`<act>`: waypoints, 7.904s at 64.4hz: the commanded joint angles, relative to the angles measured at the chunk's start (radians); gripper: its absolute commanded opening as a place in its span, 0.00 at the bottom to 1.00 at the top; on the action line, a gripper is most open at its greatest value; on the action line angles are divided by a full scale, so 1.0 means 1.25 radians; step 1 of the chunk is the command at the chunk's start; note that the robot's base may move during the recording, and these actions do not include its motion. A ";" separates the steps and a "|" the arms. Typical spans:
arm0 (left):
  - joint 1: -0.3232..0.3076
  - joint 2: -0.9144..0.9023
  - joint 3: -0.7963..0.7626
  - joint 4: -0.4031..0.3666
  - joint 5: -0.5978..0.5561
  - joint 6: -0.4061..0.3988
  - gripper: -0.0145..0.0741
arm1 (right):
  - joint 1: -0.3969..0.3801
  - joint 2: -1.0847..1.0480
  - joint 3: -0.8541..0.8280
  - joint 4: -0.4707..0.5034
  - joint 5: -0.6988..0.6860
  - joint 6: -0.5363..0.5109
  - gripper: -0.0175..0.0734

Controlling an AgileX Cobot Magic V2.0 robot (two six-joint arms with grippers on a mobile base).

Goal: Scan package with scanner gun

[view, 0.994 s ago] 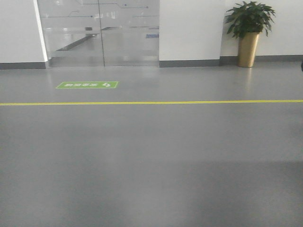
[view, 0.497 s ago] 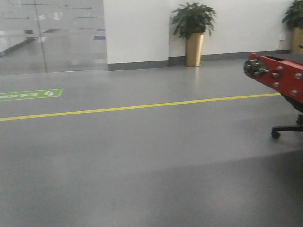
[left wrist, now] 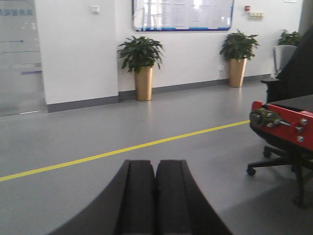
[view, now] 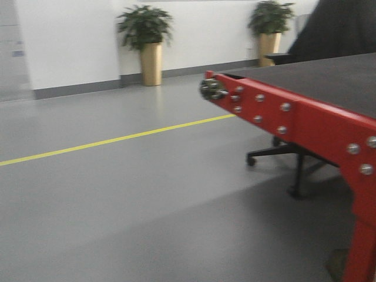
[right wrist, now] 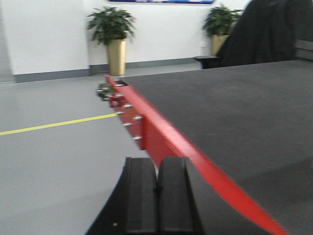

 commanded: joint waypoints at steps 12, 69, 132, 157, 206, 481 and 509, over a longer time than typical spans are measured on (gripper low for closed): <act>0.001 -0.003 -0.003 0.002 -0.014 -0.006 0.04 | 0.001 -0.002 0.000 -0.004 -0.012 -0.002 0.02; -0.029 -0.003 -0.003 0.002 -0.014 -0.006 0.04 | 0.001 -0.002 0.000 -0.004 -0.029 -0.002 0.02; 0.009 -0.003 -0.003 0.002 -0.014 -0.006 0.04 | 0.018 -0.002 0.000 -0.004 -0.036 -0.002 0.02; 0.009 -0.003 -0.003 0.002 -0.014 -0.006 0.04 | 0.027 -0.002 0.000 -0.004 -0.036 -0.002 0.02; 0.009 -0.003 -0.003 0.002 -0.014 -0.006 0.04 | 0.027 -0.002 0.000 -0.004 -0.039 -0.002 0.02; 0.037 1.330 -1.379 -0.623 0.977 0.142 0.04 | 0.065 0.609 -0.452 0.073 0.047 -0.002 0.78; 0.043 1.330 -1.253 -0.623 0.977 0.158 0.04 | 0.065 0.692 -0.277 0.073 -0.299 -0.002 0.72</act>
